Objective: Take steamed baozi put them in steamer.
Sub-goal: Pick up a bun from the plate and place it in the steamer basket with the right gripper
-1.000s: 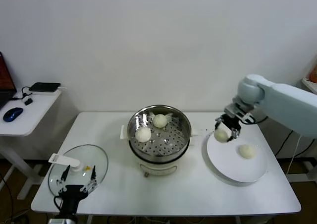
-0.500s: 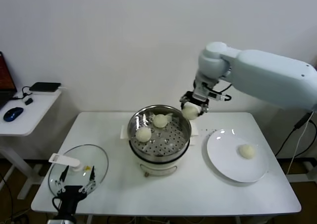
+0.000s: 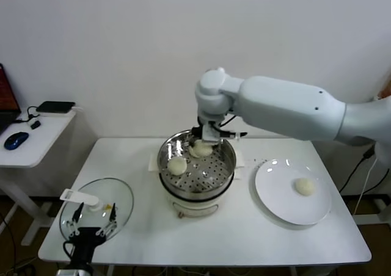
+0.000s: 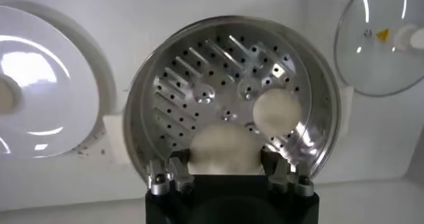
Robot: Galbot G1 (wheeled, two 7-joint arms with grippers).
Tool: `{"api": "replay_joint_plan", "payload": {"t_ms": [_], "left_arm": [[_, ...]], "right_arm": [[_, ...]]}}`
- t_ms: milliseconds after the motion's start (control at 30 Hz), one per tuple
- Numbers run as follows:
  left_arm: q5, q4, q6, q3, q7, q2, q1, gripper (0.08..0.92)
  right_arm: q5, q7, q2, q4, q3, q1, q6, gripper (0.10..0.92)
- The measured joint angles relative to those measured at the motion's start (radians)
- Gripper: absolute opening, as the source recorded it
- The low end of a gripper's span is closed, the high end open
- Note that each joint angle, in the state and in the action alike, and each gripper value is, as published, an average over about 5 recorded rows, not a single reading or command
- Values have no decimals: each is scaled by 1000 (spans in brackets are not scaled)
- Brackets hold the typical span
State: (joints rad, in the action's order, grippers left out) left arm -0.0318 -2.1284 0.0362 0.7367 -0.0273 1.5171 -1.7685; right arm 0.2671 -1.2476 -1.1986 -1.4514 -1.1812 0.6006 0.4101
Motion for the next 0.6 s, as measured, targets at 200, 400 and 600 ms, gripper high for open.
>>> {"api": "replay_joint_plan", "payload": {"t_ms": [200,400,600], "left_arm": [[5,-4,-4,2,0,0,-6,823],[8,-4,-6,3,0,0,-6,823],[10,3,-4,5,0,-1,-8,823]], "right_arm": [[22,0,-33,-4,1,-52,-5,704],[35,0,-46,-9,-8,-92,-7,704],[44,0,-52,-11,-14,-118,-5,704]]}}
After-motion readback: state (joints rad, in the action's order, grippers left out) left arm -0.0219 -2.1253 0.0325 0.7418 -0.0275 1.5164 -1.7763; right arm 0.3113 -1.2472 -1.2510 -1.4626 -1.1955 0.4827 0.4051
